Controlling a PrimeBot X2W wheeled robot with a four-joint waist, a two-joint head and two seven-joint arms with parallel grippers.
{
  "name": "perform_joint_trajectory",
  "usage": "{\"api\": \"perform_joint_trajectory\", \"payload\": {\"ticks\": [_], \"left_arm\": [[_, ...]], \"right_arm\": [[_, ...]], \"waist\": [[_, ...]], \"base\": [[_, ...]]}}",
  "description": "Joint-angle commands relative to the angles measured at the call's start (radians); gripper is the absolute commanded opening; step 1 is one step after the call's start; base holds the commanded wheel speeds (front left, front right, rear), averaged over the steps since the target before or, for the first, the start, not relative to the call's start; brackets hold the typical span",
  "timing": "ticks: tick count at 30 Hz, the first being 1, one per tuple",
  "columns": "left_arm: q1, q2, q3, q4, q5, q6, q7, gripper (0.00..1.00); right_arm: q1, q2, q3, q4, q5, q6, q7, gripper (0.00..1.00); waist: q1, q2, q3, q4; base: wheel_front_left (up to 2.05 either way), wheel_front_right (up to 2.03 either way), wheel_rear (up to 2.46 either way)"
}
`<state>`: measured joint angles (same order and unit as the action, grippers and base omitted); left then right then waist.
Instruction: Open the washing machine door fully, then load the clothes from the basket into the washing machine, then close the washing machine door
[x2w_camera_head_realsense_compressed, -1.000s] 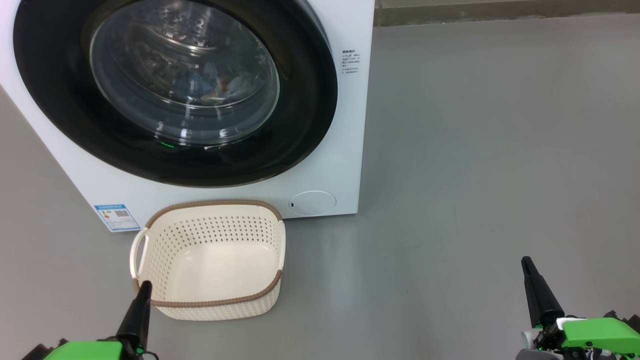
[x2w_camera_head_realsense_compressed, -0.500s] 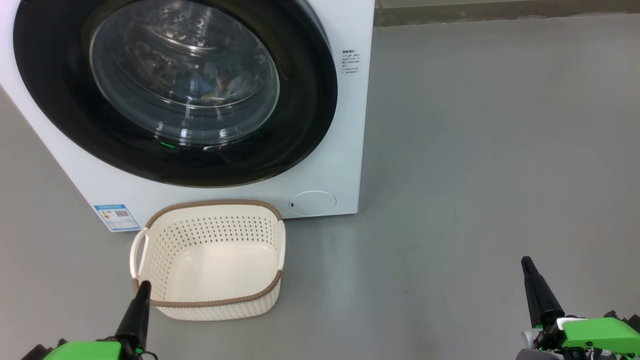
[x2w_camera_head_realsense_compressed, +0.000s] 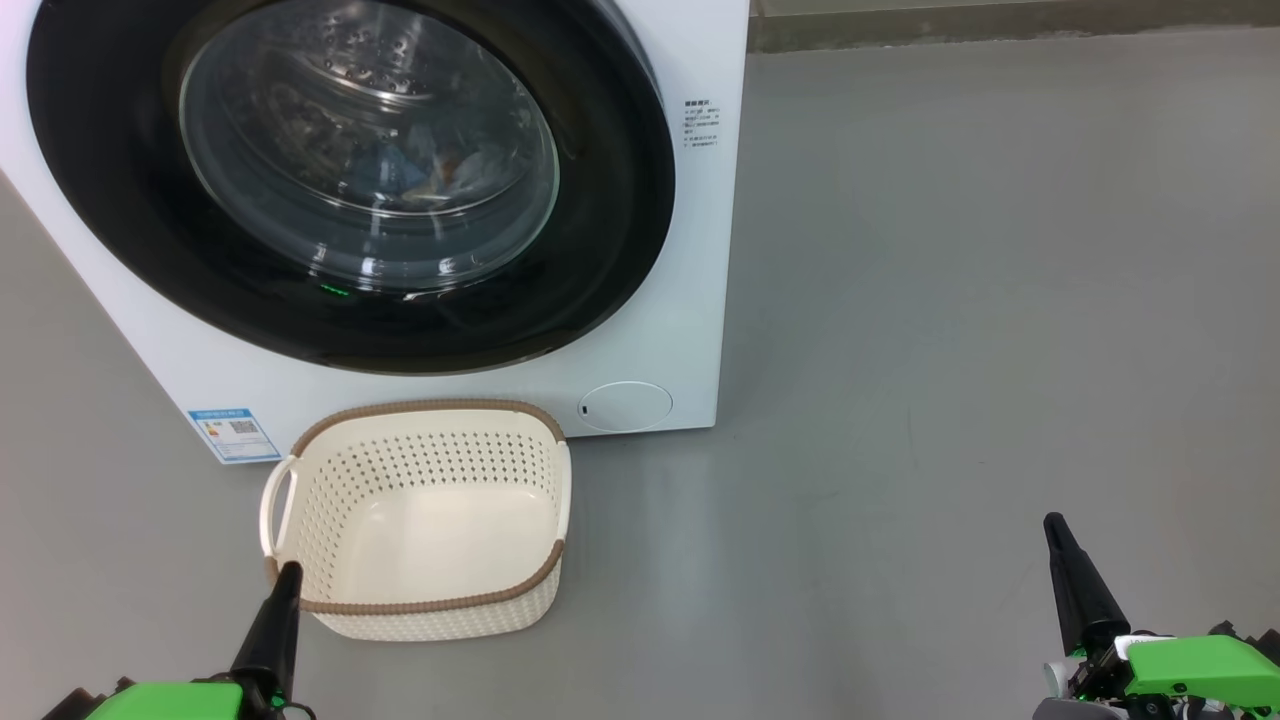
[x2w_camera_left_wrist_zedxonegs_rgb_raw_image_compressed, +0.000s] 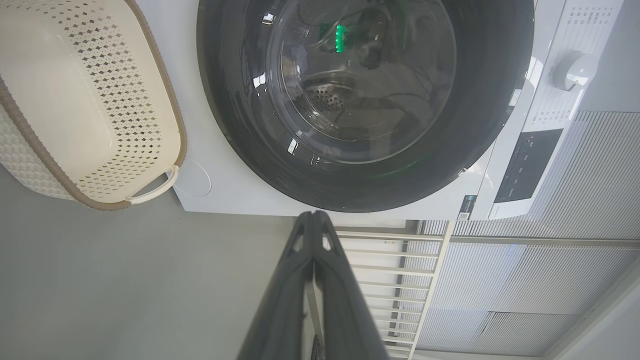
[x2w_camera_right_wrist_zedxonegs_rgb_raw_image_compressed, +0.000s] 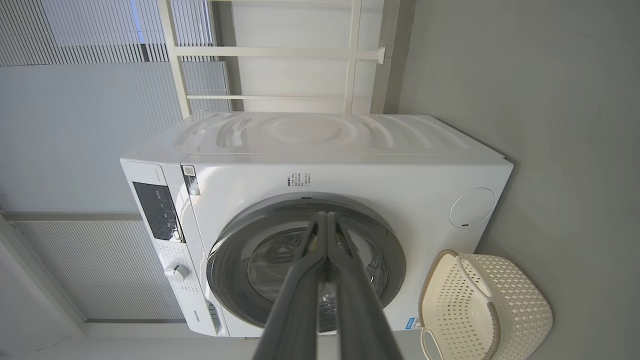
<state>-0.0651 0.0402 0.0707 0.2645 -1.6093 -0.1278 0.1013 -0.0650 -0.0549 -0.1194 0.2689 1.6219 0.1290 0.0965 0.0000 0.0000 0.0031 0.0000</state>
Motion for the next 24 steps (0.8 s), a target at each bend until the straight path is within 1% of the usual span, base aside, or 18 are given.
{"api": "perform_joint_trajectory", "payload": {"ticks": [1,24], "left_arm": [[-0.042,0.017,0.034,-0.02,-0.007,-0.003,0.005,0.0],[-0.042,0.015,0.037,-0.02,-0.004,-0.003,0.007,0.0]], "right_arm": [[-0.042,-0.004,0.018,-0.025,-0.003,0.002,0.007,0.0],[-0.042,-0.002,0.014,-0.025,-0.006,0.002,0.01,0.0]], "waist": [[0.0,0.0,0.0,0.0],[0.0,0.0,0.0,0.0]], "base": [[0.0,0.0,0.0],[0.0,0.0,0.0]]}}
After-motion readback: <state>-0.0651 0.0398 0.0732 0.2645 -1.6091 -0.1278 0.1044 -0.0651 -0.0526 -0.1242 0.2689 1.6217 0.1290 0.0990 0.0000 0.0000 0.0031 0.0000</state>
